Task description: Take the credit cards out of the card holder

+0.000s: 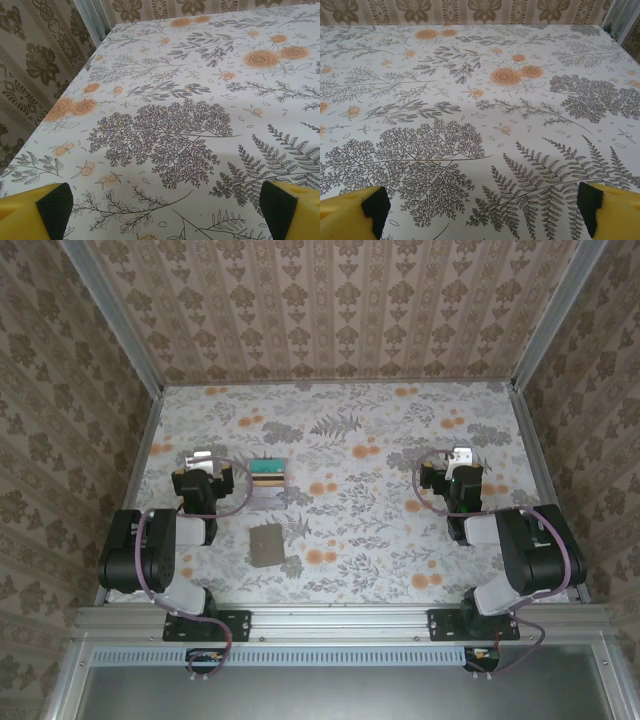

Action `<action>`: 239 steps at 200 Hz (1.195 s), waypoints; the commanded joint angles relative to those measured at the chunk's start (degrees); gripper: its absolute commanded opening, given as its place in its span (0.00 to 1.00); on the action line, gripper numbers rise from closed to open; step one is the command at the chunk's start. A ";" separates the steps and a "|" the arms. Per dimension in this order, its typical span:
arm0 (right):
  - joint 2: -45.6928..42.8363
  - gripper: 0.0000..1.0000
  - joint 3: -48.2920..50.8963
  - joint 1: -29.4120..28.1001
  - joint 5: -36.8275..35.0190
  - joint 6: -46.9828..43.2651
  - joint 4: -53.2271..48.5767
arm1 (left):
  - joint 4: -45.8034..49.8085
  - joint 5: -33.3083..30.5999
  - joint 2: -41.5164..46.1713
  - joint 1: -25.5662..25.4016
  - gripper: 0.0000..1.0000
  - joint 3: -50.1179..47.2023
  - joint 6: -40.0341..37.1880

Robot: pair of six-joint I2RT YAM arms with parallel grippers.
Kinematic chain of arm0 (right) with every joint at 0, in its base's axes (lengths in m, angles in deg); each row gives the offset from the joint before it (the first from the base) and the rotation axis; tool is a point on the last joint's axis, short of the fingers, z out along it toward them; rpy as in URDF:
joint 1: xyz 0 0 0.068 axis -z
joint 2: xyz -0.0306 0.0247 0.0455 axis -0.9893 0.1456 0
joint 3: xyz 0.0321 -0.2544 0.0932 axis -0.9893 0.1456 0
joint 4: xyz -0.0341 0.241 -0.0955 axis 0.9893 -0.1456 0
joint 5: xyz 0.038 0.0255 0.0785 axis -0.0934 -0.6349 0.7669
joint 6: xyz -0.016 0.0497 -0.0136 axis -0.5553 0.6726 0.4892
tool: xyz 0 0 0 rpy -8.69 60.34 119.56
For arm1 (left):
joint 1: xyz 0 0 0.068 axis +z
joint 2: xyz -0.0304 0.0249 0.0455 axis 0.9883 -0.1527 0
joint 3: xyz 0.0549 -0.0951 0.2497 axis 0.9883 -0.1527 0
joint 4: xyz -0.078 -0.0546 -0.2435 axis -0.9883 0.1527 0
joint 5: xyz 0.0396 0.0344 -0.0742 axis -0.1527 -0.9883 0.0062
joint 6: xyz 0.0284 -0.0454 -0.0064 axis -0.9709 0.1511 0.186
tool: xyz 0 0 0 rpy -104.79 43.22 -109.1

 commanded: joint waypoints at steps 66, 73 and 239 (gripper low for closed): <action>0.12 1.00 -1.57 0.24 1.11 0.57 0.91 | 0.04 1.08 0.29 0.17 1.00 1.18 1.03; 0.08 1.00 -1.59 0.31 1.07 0.53 0.91 | 0.01 0.99 0.30 0.19 1.00 1.18 1.03; -5.28 1.00 -2.01 0.10 -2.59 1.52 -4.12 | 17.22 1.07 7.28 1.40 1.00 7.39 2.36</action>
